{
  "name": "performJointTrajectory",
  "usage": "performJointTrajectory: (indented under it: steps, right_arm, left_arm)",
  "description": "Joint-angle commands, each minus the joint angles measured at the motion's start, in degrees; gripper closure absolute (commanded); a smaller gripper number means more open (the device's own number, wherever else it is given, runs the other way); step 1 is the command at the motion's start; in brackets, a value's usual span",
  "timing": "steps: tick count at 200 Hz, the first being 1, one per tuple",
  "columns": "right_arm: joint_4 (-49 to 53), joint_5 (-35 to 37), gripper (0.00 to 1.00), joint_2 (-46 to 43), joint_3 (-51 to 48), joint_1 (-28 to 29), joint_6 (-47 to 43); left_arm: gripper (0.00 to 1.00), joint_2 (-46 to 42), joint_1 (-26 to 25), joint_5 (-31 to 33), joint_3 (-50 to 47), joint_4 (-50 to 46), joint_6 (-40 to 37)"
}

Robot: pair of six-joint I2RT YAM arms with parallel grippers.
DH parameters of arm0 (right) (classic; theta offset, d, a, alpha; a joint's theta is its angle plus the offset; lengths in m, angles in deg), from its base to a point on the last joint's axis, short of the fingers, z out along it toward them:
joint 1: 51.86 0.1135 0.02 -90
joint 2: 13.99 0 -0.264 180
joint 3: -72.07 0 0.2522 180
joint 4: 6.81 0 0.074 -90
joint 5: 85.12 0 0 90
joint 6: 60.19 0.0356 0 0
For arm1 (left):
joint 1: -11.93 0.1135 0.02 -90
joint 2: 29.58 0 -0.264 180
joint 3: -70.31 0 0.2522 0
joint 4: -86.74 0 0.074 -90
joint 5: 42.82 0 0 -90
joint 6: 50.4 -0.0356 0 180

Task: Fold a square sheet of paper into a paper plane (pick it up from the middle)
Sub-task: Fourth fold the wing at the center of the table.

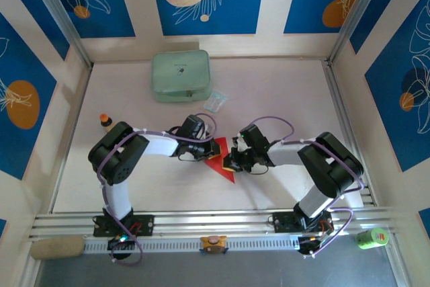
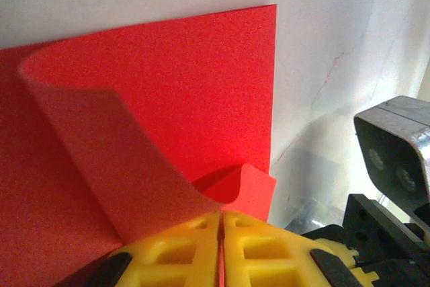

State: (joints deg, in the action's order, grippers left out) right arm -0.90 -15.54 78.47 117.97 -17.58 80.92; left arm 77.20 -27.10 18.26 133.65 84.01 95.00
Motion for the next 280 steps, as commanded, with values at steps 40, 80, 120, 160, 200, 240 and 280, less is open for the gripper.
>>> performJointTrajectory:
  steps: [40,80,120,160,200,240,280]
  right_arm:
    - [-5.33,-4.62,0.96,1.48,-7.19,-2.19,3.06]
    - [-5.51,-4.70,0.98,2.19,-7.53,-2.91,3.43]
    - [-5.68,-4.32,0.99,1.75,-7.81,-3.08,3.61]
    - [-5.90,-4.29,1.00,1.58,-8.23,-3.17,3.68]
    - [-2.76,-2.71,1.00,1.18,-7.91,-3.17,2.47]
    - [-0.29,-1.39,1.00,0.87,-8.04,-3.16,1.48]
    - [0.30,-1.20,1.00,0.74,-7.89,-3.16,1.17]
  left_arm:
    - [0.82,-3.69,0.41,1.83,1.14,-4.15,-2.51]
    - [0.85,-7.76,-1.14,1.82,0.26,-5.64,-3.14]
    - [0.91,-4.36,-4.56,-0.72,-0.36,-1.70,-0.80]
    - [0.94,0.53,-4.55,1.86,-0.43,-2.52,1.02]
    - [0.93,1.49,-2.52,3.58,-1.08,-2.31,0.87]
    - [0.92,1.51,-0.32,3.38,0.65,-3.32,-0.35]
    - [0.92,2.03,1.51,3.39,3.19,-5.64,-1.69]
